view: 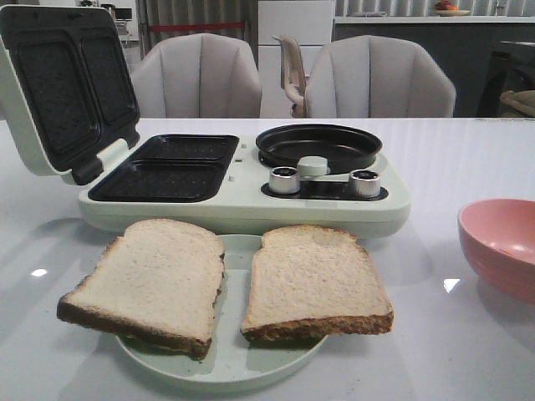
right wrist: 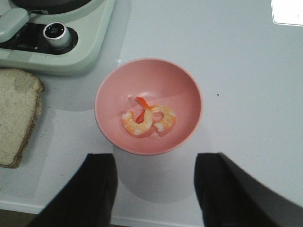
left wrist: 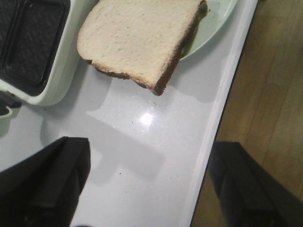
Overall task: Make breakfast with bread and shrimp
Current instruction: 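Grasp the bread slice nearest the left gripper and lift it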
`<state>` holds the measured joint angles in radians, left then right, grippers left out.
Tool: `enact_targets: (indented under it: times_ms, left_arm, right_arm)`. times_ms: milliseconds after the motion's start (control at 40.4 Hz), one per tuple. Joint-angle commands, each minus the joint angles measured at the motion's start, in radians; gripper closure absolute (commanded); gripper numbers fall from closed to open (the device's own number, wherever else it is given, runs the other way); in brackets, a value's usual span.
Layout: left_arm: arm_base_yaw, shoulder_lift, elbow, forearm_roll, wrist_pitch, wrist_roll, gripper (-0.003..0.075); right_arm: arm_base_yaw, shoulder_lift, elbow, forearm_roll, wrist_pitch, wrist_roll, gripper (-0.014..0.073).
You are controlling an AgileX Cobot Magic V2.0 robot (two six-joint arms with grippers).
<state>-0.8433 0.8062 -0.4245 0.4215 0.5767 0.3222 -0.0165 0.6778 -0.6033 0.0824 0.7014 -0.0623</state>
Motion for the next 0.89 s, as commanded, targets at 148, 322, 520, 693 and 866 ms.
enact_targets:
  times_ms: [148, 322, 520, 693, 866]
  left_arm:
    - [-0.227, 0.235, -0.025, 0.571, -0.013, -0.509, 0.0158]
    - [-0.269, 0.398, -0.028, 0.828, -0.009, -0.77, 0.0158]
    - [-0.269, 0.554, -0.068, 0.948, 0.103, -0.889, 0.0158]
    - [-0.263, 0.654, -0.139, 0.975, 0.134, -0.903, 0.0158]
    - [-0.263, 0.739, -0.173, 1.041, 0.192, -0.903, 0.0158]
  right_arm:
    - [-0.004, 0.006, -0.029, -0.001, -0.065, -0.001, 0.0109]
    - [-0.004, 0.006, -0.029, -0.001, -0.065, -0.001, 0.0109]
    - [-0.004, 0.006, -0.029, -0.001, -0.065, -0.001, 0.0109]
    - [-0.004, 0.006, -0.029, -0.001, -0.065, -0.001, 0.0109]
    - [-0.004, 0.006, -0.029, -0.001, -0.065, -0.001, 0.0109]
